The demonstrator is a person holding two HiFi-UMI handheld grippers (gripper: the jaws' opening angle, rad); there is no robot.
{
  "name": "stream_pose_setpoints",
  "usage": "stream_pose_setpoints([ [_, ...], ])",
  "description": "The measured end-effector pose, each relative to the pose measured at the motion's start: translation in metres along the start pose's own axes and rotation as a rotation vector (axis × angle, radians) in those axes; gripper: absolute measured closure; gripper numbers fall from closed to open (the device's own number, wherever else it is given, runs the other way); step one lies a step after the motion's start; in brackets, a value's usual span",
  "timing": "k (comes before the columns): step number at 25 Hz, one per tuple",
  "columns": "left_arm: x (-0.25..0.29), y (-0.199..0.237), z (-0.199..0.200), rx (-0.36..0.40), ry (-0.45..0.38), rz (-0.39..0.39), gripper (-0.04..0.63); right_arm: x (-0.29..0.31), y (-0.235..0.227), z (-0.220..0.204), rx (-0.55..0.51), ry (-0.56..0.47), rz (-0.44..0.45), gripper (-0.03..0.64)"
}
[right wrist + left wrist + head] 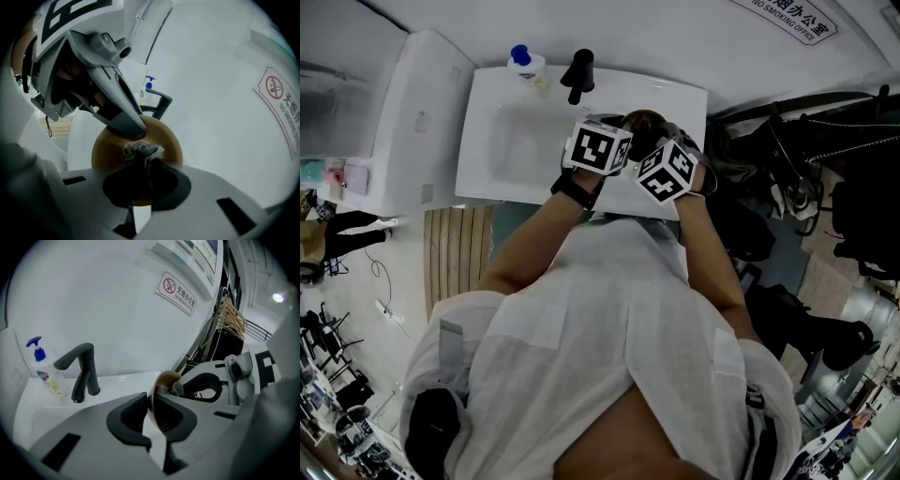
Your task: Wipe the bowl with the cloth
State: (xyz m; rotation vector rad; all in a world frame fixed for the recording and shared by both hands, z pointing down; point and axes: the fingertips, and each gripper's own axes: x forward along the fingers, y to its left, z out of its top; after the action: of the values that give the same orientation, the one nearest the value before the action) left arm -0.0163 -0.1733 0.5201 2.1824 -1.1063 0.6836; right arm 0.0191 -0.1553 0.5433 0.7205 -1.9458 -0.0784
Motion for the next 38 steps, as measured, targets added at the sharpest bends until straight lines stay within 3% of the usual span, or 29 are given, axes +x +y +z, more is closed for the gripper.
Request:
stream_pose_setpoints([
  [7, 0.002, -0.008, -0.003, 0.024, 0.021, -0.006, 0.560, -0.003, 0.010, 0.003, 0.006, -0.017, 0.083, 0.578],
  [16, 0.006, -0.003, -0.005, 0.023, 0.035, 0.011, 0.565, -0.011, 0.040, -0.006, -0.023, 0.038, 0.284, 0.577],
  [20, 0.009, -0.005, -0.009, 0.022, 0.042, 0.008, 0.568, -0.013, 0.030, -0.016, 0.010, 0.086, 0.272, 0.578],
  [24, 0.011, -0.012, -0.006, 0.045, 0.041, 0.006, 0.568, -0.011, 0.013, -0.020, 0.059, 0.113, 0.164, 0.577],
  [30, 0.009, -0.019, 0.003, 0.095, 0.018, 0.020, 0.568, -0.012, -0.006, -0.008, 0.095, 0.015, 0.015, 0.577],
  [33, 0.010, -0.021, -0.003, 0.084, 0.036, 0.013, 0.569, -0.013, 0.000, -0.003, 0.069, -0.033, 0.053, 0.577],
  [38, 0.010, -0.013, -0.011, 0.046, 0.049, 0.038, 0.568, -0.014, 0.032, -0.006, 0.044, -0.040, 0.242, 0.577],
])
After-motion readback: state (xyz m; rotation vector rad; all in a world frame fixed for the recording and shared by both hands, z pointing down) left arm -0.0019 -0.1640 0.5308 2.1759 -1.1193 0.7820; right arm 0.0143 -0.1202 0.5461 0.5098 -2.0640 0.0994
